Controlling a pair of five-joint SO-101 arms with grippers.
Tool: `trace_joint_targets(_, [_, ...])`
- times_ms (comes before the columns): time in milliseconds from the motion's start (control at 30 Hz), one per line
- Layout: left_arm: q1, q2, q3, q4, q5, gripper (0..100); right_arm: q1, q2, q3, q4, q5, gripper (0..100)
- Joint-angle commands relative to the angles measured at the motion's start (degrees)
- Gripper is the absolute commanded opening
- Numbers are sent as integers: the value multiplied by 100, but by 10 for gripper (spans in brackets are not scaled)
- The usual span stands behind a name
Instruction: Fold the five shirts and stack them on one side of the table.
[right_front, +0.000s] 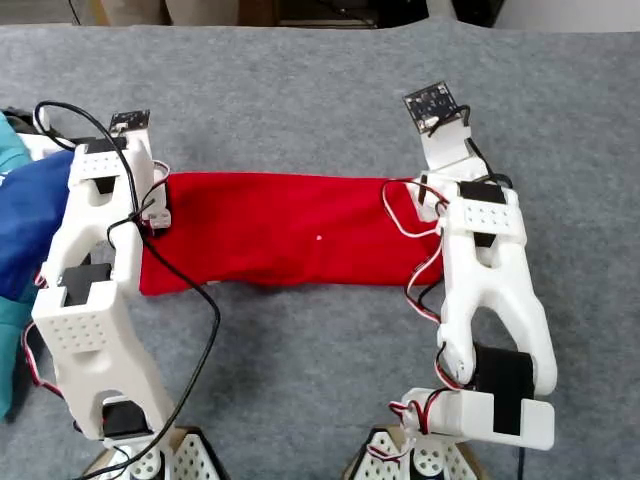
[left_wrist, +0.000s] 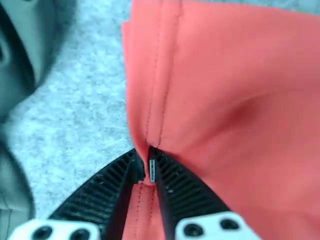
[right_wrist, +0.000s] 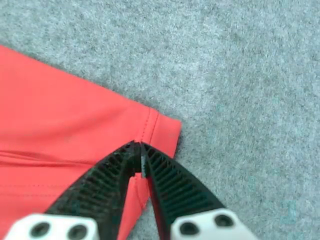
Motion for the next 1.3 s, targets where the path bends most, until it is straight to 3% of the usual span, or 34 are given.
trace_joint_targets(0, [18, 75, -18, 123, 9, 19, 66, -295, -13, -97, 44, 4])
trace_joint_targets(400, [-105, -752, -378, 642, 9, 19, 462, -295, -40, -123, 0, 4])
trace_joint_targets(600, [88, -989, -1134, 1310, 9, 19, 1191, -242, -92, -440, -220, 4])
trace_joint_targets(767, [747, -963, -1442, 1609, 44, 19, 1569, -242, -84, -633, -369, 4])
trace_joint_targets(1267, [2743, -963, -2453, 1626, 1125, 19, 2053, 31, -198, -941, -316, 4])
